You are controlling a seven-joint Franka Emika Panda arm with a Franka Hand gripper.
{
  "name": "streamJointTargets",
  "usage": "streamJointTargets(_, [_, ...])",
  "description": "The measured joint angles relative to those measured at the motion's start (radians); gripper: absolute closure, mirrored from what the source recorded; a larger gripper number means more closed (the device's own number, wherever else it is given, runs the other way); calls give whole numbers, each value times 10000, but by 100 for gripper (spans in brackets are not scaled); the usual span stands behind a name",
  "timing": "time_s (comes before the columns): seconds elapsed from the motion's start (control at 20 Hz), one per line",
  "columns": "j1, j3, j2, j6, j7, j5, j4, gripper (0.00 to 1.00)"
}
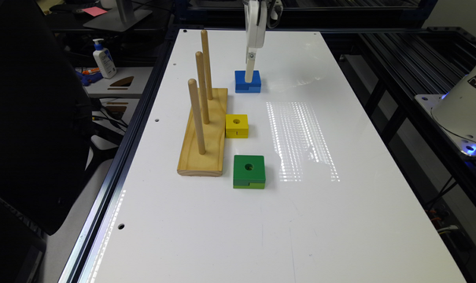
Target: Pick up blue block.
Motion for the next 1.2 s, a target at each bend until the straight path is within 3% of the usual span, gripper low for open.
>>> streamJointTargets(0.4, [0,0,60,2,0,0,3,0])
streamJointTargets(0.8, [-1,0,646,519,-1,0,42,0])
streamJointTargets(1.2, [-1,0,677,525,-1,0,105,0])
